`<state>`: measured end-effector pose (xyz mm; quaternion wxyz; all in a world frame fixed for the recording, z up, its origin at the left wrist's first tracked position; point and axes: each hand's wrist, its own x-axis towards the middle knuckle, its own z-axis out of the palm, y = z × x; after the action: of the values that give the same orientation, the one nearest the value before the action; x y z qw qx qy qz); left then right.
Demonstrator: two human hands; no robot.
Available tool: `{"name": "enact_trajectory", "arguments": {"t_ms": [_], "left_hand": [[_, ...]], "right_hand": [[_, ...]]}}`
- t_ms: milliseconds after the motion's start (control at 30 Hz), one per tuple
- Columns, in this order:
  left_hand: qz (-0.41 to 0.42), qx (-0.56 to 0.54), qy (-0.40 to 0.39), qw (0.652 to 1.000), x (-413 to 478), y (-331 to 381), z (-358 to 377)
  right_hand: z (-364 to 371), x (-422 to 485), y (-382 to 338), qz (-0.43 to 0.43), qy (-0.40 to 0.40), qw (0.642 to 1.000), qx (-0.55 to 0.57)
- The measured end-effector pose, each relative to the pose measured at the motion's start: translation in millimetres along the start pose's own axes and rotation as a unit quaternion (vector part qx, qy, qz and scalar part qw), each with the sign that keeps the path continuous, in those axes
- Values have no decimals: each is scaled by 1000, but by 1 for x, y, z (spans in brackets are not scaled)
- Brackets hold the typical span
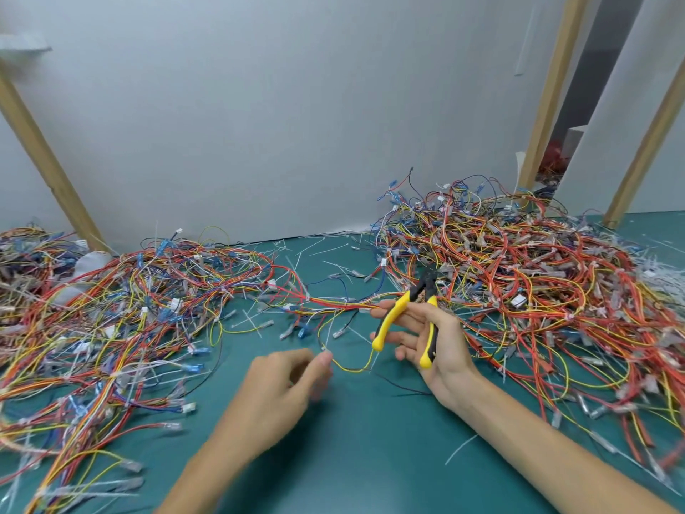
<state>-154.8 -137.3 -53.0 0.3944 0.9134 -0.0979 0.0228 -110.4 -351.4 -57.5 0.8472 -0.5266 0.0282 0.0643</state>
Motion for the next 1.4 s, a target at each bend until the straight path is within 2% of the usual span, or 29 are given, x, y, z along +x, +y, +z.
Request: {"name": "enact_trajectory", "arguments": {"t_ms": [33, 100, 167, 300, 433, 500, 567, 633, 700, 767, 833, 867, 900, 933, 967, 1000, 1033, 1067, 1133, 1400], "left_hand": [[-5, -76, -9, 997, 0, 4, 7], [-19, -216, 22, 976, 4, 8, 17], [-28, -283, 68, 956, 9, 8, 19], [-23, -257, 144, 955, 14, 0, 19], [-11, -268, 181, 946, 19, -3, 17], [36, -231, 202, 951, 23, -5, 10], [79, -129, 237, 960, 27, -12, -2], [105, -45, 265, 958, 31, -20, -11], [123, 49, 279, 951, 33, -26, -16], [114, 105, 263, 952, 33, -32, -13], [100, 104, 236, 961, 32, -35, -7], [97, 93, 229, 964, 32, -35, -5], [92, 78, 225, 967, 32, -36, -2], [82, 59, 224, 969, 32, -36, 0], [68, 37, 219, 973, 32, -36, 2], [53, 14, 211, 976, 32, -36, 4], [37, -7, 200, 979, 32, -37, 5], [23, -22, 186, 982, 31, -38, 7], [3, -45, 162, 986, 30, -39, 9], [-7, -108, 131, 985, 26, -40, 18]], "right_hand": [[2, -1, 2, 4, -7, 1000, -12], [7, -4, 7, 17, -28, 998, -44], [14, -9, 14, 27, -65, 993, -95], [23, -18, 21, 6, -126, 972, -198], [24, -21, 18, 46, -179, 964, -191], [20, -18, 8, 99, -237, 954, -155], [14, -13, -6, 165, -298, 936, -87], [4, -7, -19, 197, -326, 924, -30], [-4, -2, -29, 185, -312, 932, -6], [-10, 2, -36, 146, -271, 951, -32], [-14, 3, -38, 91, -202, 967, -126], [-15, 4, -37, 50, -159, 962, -215], [-16, 4, -35, -4, -117, 933, -339], [-17, 4, -32, -66, -81, 871, -480], [-19, 6, -26, -127, -55, 788, -600], [-21, 7, -20, -183, -27, 706, -684], [-22, 8, -14, -224, -2, 644, -732], [-24, 8, -9, -251, 17, 607, -754], [-27, 10, -3, -269, 39, 584, -765], [-18, 7, 8, -281, 63, 582, -761]]}}
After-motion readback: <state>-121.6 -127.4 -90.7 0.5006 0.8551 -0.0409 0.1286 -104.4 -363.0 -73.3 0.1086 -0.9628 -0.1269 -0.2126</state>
